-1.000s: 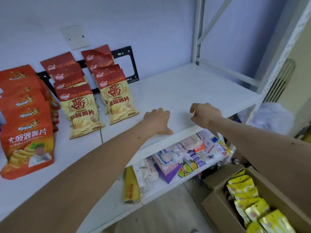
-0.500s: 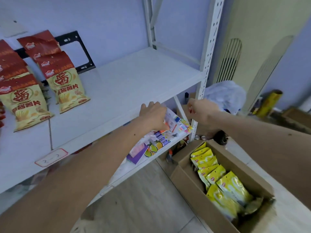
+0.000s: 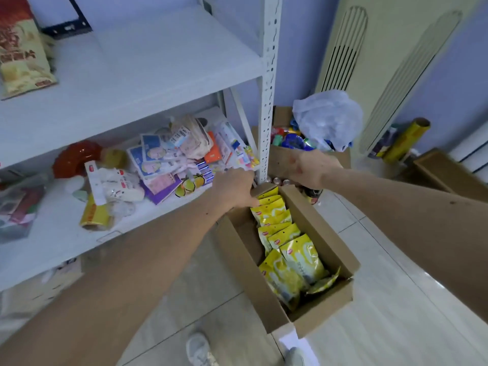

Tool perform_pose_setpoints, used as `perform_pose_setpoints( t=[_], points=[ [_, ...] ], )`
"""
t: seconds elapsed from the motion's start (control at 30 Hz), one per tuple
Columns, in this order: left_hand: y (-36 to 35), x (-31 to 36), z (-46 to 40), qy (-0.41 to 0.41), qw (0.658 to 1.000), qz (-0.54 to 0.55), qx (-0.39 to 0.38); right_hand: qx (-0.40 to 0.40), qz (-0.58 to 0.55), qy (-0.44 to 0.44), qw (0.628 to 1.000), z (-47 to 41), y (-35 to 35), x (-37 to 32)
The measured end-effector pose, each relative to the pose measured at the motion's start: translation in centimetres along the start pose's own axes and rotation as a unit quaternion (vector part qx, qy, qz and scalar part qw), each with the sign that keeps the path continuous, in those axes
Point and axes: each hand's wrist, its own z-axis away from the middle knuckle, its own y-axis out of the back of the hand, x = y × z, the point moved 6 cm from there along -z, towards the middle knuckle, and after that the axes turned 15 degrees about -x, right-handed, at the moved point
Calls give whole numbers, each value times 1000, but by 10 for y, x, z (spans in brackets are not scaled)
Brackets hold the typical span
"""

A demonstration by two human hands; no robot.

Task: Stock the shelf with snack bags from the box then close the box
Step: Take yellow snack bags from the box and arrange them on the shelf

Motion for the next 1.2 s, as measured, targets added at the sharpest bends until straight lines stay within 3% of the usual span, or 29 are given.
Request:
perform_pose_setpoints(
  t=[0.37, 0.67, 1.2],
  points=[
    [-109, 38, -53, -11, 995, 74, -72, -74, -13, 16, 997, -24, -108, 48],
    [-206, 61, -107, 1, 984, 122, -128, -119, 19, -25, 992, -65, -203, 92],
    [-376, 116, -230, 82, 943, 287, -148, -164, 102, 77, 978, -169, -370, 166]
  ],
)
